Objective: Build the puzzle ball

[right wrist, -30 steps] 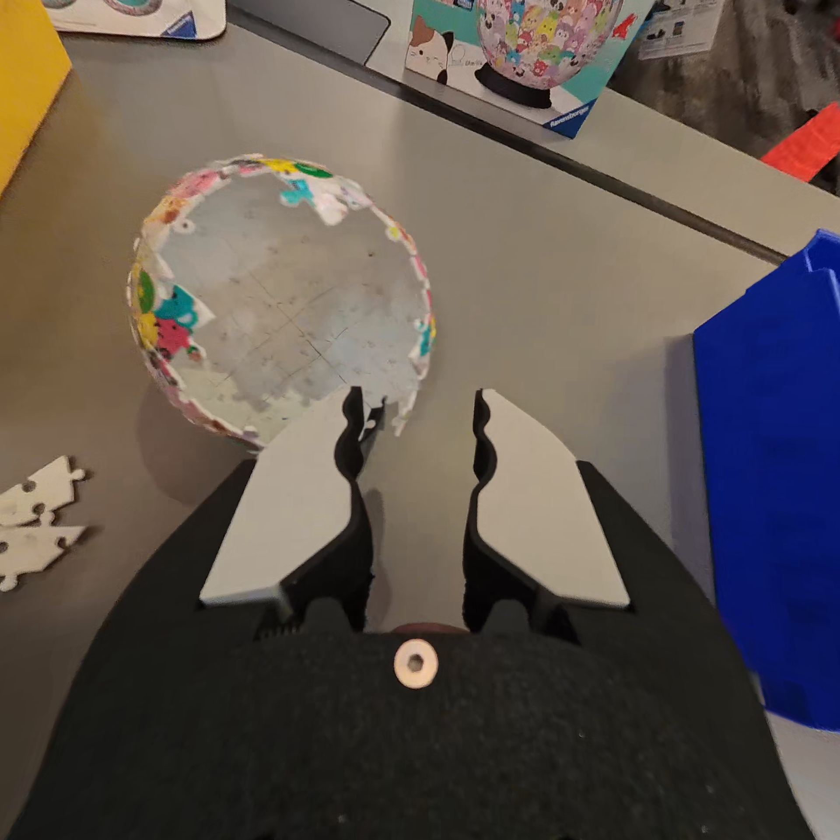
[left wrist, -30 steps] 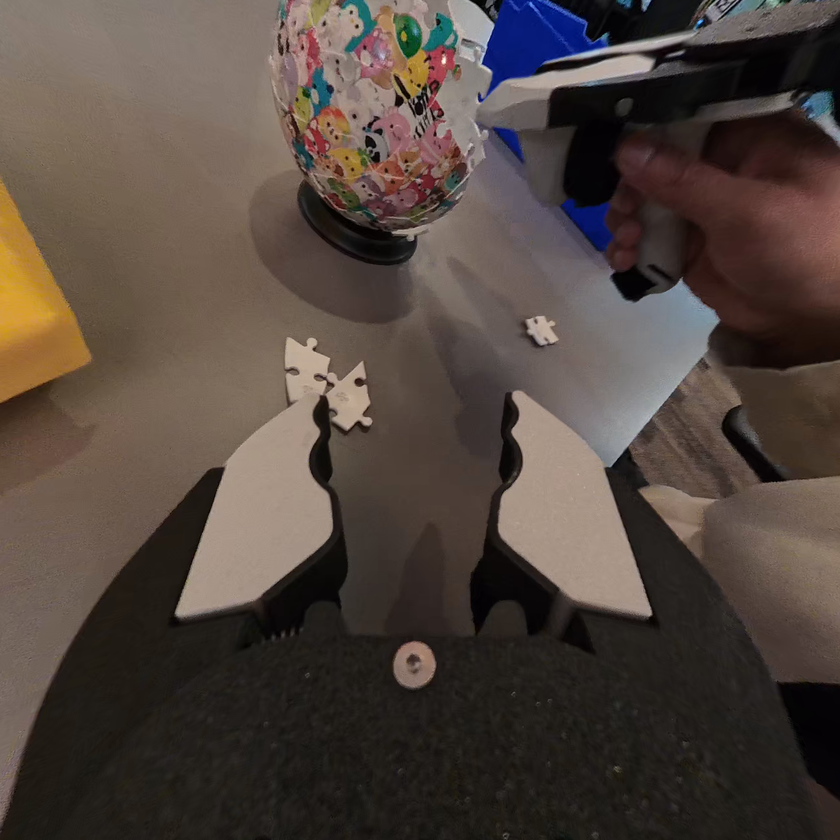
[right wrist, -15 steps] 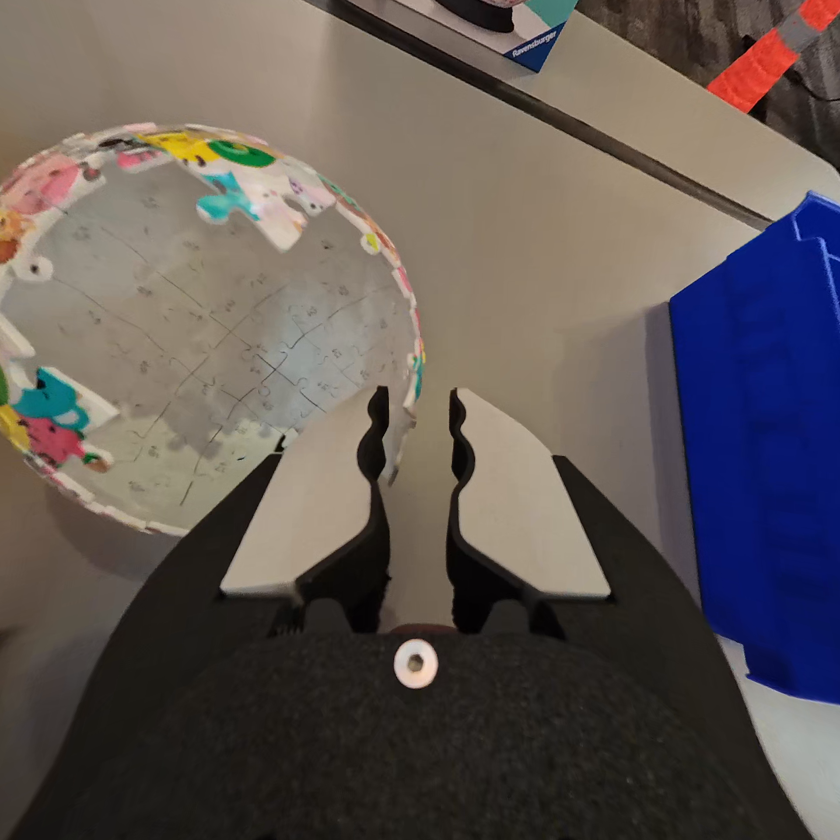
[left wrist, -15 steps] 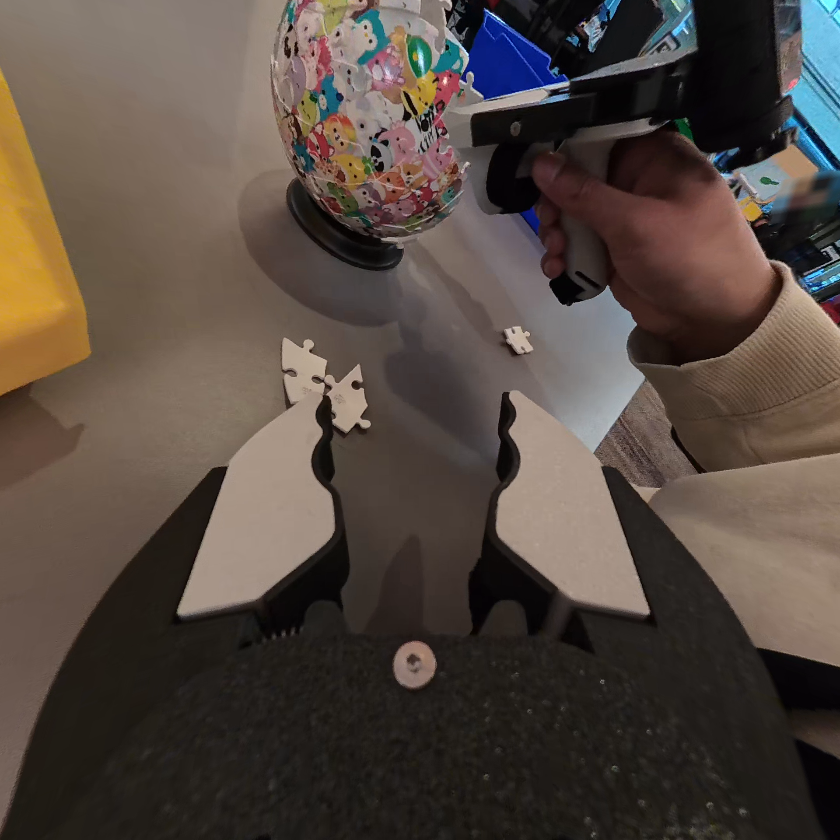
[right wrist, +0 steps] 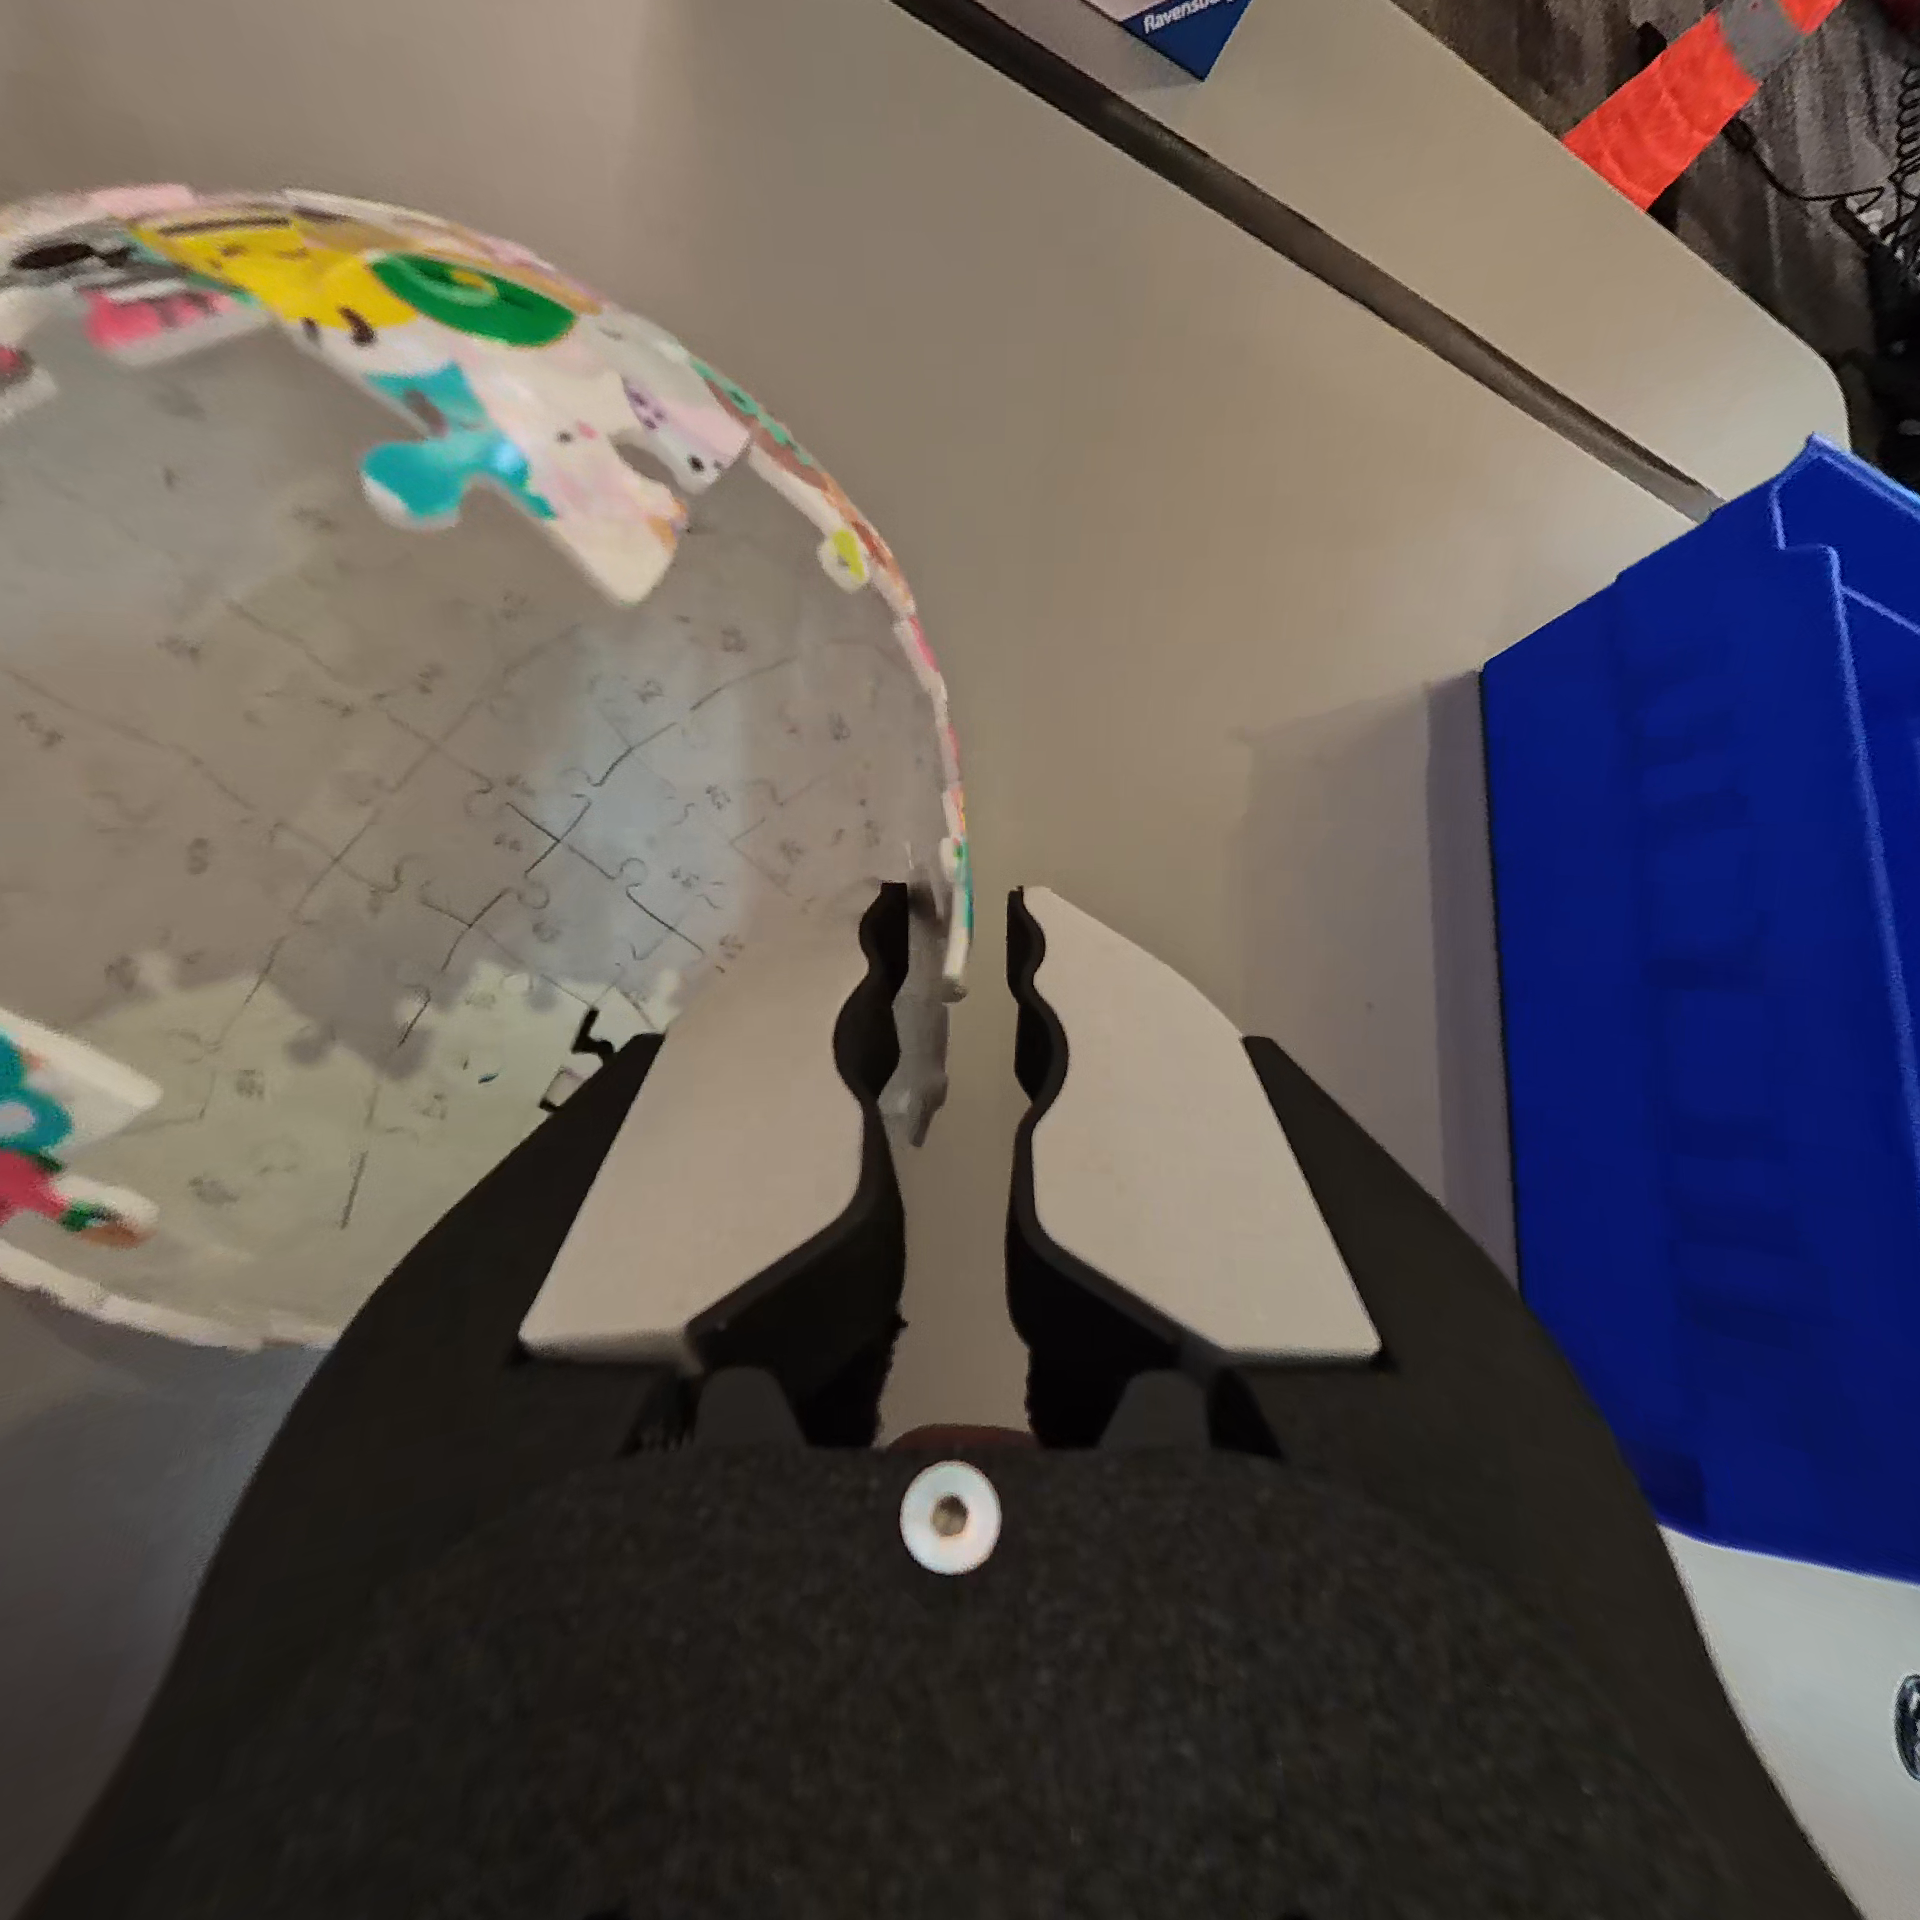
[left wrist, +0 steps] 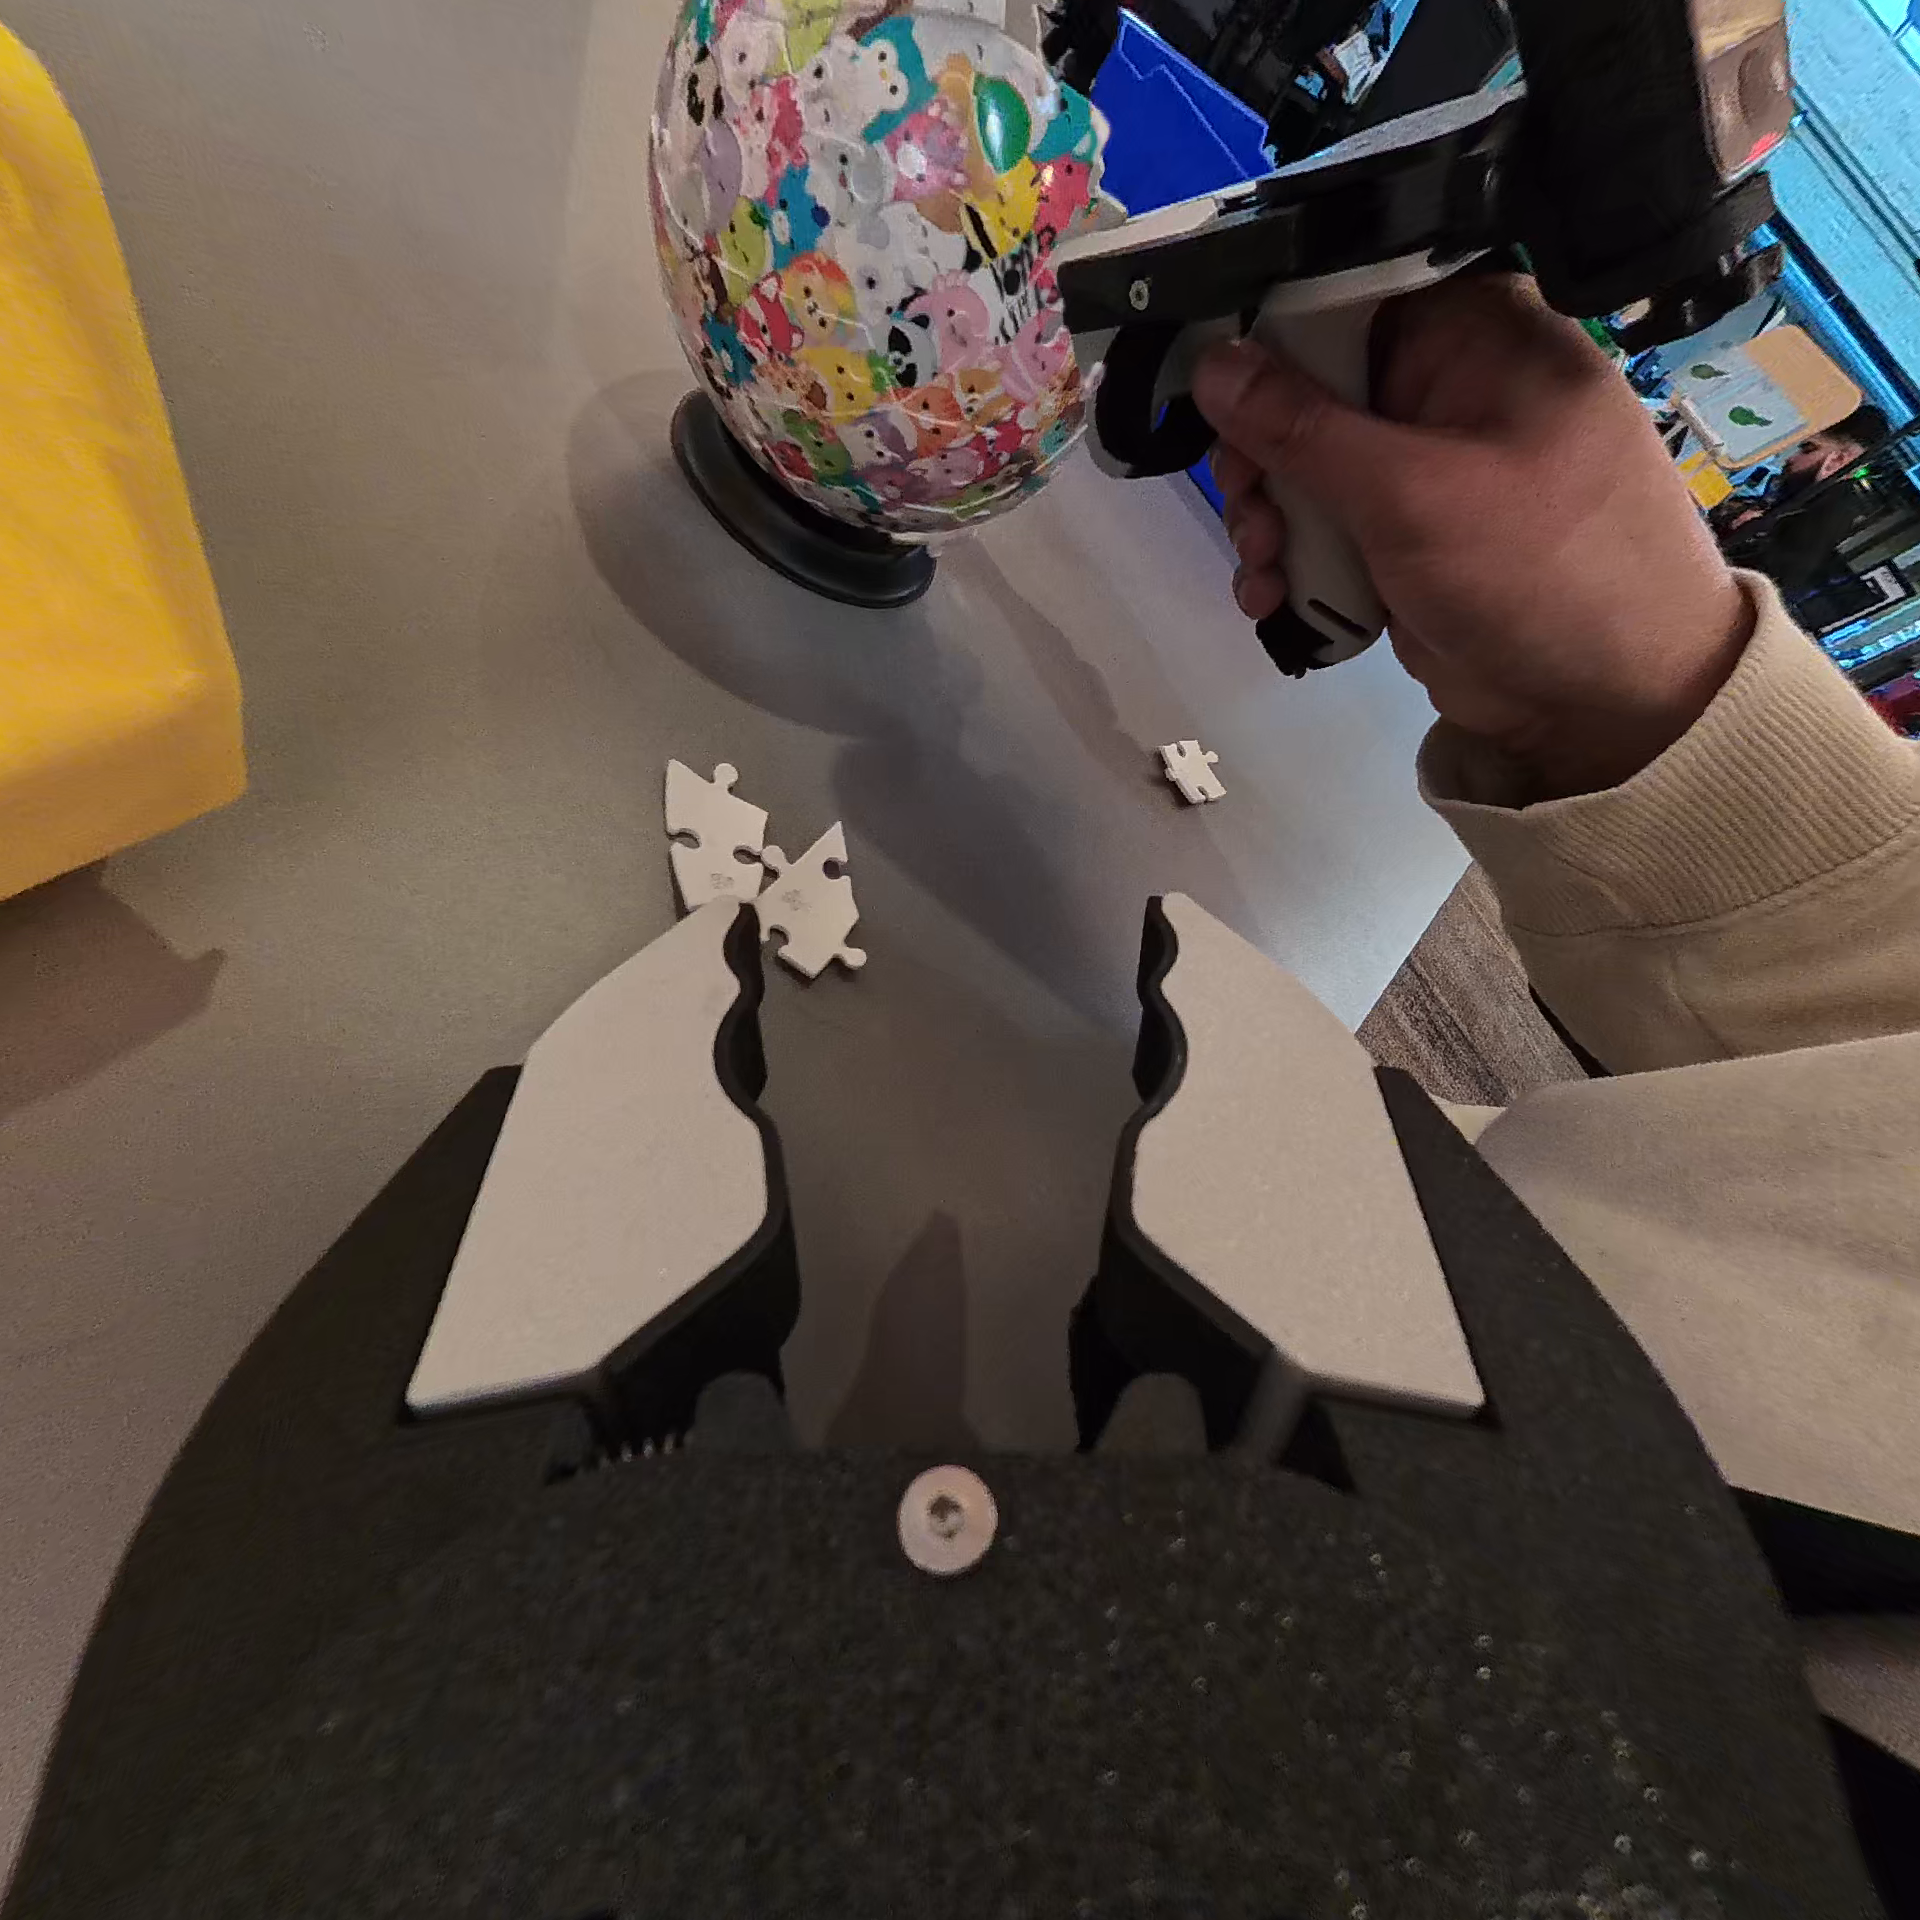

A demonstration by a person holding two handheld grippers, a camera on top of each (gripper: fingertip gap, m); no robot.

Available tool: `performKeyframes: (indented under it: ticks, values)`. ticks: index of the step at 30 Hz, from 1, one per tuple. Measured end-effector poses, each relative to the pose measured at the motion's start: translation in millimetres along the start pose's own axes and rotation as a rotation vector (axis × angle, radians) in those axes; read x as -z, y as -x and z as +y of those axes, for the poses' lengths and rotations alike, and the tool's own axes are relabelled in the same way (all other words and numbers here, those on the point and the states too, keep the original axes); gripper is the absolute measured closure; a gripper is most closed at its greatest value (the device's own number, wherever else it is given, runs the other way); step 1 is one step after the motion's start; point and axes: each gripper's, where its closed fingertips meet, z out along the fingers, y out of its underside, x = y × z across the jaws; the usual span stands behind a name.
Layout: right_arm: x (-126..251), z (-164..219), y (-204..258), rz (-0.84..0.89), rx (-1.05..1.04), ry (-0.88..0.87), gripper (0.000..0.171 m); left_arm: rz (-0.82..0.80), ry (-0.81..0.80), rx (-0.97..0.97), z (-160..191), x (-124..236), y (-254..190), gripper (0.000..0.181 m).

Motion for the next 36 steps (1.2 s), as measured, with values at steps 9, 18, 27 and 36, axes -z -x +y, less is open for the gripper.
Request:
performKeyframes:
  ticks: [9,18,27,36]
  values:
    - [-2,-4,1,0.040,-0.007,-0.030,0.150,-0.003,-0.010,0.011,-2,3,4,0.113]
    - [41,-11,1,-0.066,0.025,-0.154,0.117,-0.016,-0.007,-0.043,0,-1,-2,0.112]
    - [44,16,-38,-0.392,0.017,-0.357,0.129,0.063,-0.030,-0.253,-6,-20,-48,0.114]
    - [40,21,-9,-0.932,0.104,-0.462,0.111,0.028,0.127,-0.386,-65,-86,-102,0.107]
